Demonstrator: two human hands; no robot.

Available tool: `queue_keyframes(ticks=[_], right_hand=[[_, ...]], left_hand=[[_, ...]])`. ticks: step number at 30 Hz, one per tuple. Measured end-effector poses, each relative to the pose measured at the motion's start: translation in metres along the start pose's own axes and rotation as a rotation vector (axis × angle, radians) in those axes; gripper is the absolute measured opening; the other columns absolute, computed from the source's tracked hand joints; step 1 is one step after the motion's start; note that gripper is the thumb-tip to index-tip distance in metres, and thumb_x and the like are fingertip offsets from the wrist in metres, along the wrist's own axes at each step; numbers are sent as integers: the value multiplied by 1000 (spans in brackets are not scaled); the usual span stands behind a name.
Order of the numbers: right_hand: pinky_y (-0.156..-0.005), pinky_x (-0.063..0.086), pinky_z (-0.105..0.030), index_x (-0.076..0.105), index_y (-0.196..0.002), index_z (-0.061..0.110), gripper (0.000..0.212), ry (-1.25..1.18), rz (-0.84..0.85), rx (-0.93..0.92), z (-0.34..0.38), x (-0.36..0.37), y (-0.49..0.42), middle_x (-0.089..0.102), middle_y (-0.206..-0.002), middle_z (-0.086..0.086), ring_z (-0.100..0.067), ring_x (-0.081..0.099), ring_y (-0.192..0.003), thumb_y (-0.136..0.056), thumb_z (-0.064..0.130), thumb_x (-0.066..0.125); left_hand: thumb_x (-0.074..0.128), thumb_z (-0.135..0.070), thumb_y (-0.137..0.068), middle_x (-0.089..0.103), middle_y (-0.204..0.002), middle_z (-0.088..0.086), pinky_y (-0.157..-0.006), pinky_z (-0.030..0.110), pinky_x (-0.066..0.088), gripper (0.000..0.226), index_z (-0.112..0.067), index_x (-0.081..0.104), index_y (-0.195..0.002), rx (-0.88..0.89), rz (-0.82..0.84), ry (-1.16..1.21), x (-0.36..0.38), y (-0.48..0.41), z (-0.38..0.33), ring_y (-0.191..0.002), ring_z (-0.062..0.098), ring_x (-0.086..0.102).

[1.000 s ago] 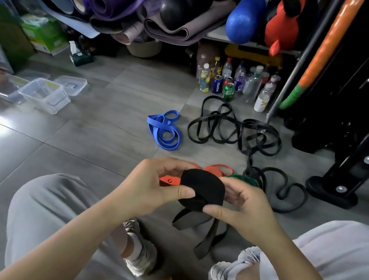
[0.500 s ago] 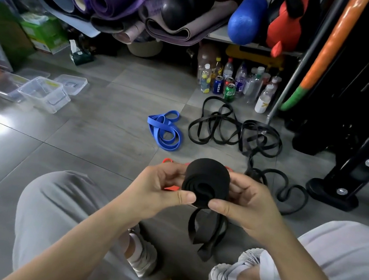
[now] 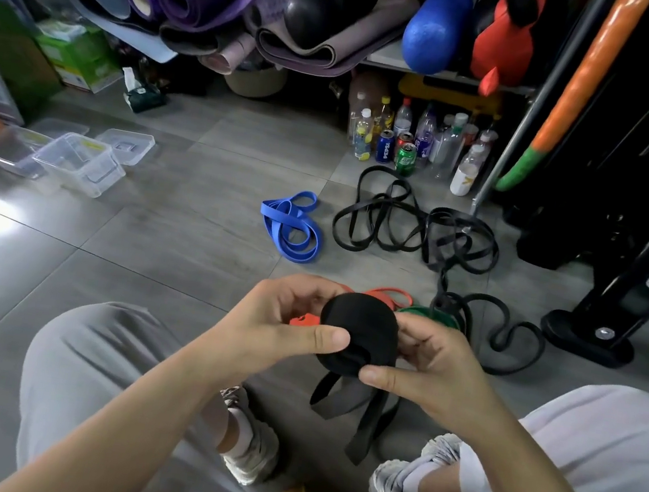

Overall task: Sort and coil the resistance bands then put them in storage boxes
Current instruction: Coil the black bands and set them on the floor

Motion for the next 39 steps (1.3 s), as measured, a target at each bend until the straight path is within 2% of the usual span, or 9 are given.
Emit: queue_keyframes(ticks=[3,7,11,18,24,27,29,35,39], right_hand=[[-82,52,-24,70,-103,17,42,-57,-21,-9,-1,-3,-1,73,-101,-7,-18,68,-95,-64,9,82],[-79,54,-24,65,-102,8,39,-159,-96,-16,1,-11,-1,73,-96,-6,-15,67,-91,-64,3,73],[-75,54,-23,63,-101,6,41,-192,-111,-3,4,-12,-2,74,-90,-3,-12,67,-86,-60,2,70],[-80,54,-25,63,-103,3,39,-163,-78,0,1,-11,-2,73,-93,-7,-15,66,-89,-64,3,71],[-87,54,-41,69,-102,14,39,81,-34,15,-6,-7,-1,73,-97,-9,-23,68,-92,-65,15,83],[-79,52,-54,69,-98,24,38,340,-3,59,-12,0,0,71,-88,-5,-26,66,-86,-64,35,80],[-75,51,-54,67,-98,29,40,426,1,70,-12,1,-1,69,-85,-4,-25,65,-83,-62,45,75],[-87,50,-47,63,-107,37,45,330,-91,-57,10,-8,0,67,-99,5,-17,63,-98,-65,42,77],[-93,49,-44,67,-107,34,45,213,-173,-106,16,-15,0,70,-104,2,-20,64,-102,-64,32,80]], left_hand=[[73,-17,-72,71,-89,3,-71,25,52,30,-13,67,-101,12,-26,-3,-1,-1,-2,-84,15,66],[84,-34,-62,71,-105,0,-82,26,52,64,-12,57,-116,-13,-27,54,3,0,7,-100,16,66],[72,-8,-69,73,-97,4,-77,25,53,38,-17,67,-105,-21,-119,76,0,-1,17,-91,16,68],[73,-7,-67,74,-92,2,-74,24,54,34,-20,71,-98,-27,-105,77,-1,-1,15,-85,14,69],[86,-43,-59,60,-117,-12,-90,28,49,71,-36,52,-121,-32,-56,-474,-3,-2,0,-106,2,57],[81,-44,-65,60,-107,-11,-79,17,39,58,-31,59,-117,78,54,-1024,12,-6,-13,-89,-4,46],[79,-42,-67,64,-101,-7,-72,17,36,51,-26,62,-112,83,83,-1138,15,-10,-14,-87,0,44],[85,-37,-55,68,-90,-20,-82,33,55,47,-48,66,-96,7,-83,-600,-12,-10,-18,-89,-3,62],[80,-41,-50,72,-90,-12,-80,31,56,41,-45,70,-90,93,-202,-352,-22,-8,-29,-91,7,67]])
Point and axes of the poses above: each hand's wrist, its own y-axis away from the middle knuckle, its own x-axis out of the palm, z = x × y, the point moved 10 cm from there along -y, towards the middle knuckle
